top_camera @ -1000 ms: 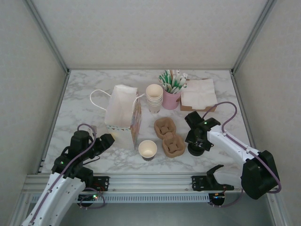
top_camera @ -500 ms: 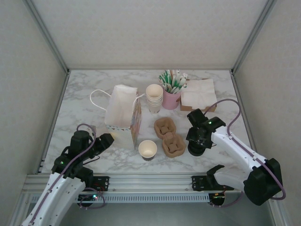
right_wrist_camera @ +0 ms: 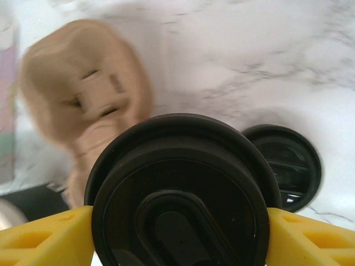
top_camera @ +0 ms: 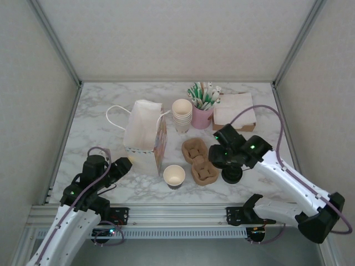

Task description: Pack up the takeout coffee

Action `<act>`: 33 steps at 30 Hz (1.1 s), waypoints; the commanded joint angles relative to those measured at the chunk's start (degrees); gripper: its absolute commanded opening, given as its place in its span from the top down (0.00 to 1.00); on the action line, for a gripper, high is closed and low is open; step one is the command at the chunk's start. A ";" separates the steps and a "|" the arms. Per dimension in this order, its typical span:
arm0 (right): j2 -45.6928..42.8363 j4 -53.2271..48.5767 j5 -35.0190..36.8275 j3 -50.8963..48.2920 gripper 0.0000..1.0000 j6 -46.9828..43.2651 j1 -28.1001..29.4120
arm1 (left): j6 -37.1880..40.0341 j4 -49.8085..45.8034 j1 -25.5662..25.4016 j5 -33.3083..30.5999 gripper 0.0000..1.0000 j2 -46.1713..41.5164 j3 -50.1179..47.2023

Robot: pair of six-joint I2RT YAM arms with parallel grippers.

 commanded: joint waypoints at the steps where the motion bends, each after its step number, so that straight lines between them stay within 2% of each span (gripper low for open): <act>1: 4.09 -1.52 3.42 5.18 0.25 0.96 6.95 | -0.95 -2.70 -0.55 -1.81 0.37 -1.58 0.87; 8: 15.77 -3.04 5.45 15.27 0.24 -0.85 20.72 | -1.15 -5.73 -0.55 -3.18 0.37 -1.65 1.75; 14: 20.74 0.43 3.64 16.91 0.24 -0.32 25.78 | -1.15 -5.22 -0.55 -2.70 0.36 -1.29 1.16; 20: 24.77 3.07 2.43 17.31 0.24 -0.37 28.28 | -1.71 -3.67 -0.55 -1.81 0.36 -1.28 -0.07; 33: 27.66 4.81 0.58 16.65 0.24 0.99 28.57 | -1.84 -3.47 -0.55 -1.51 0.35 -1.29 -0.33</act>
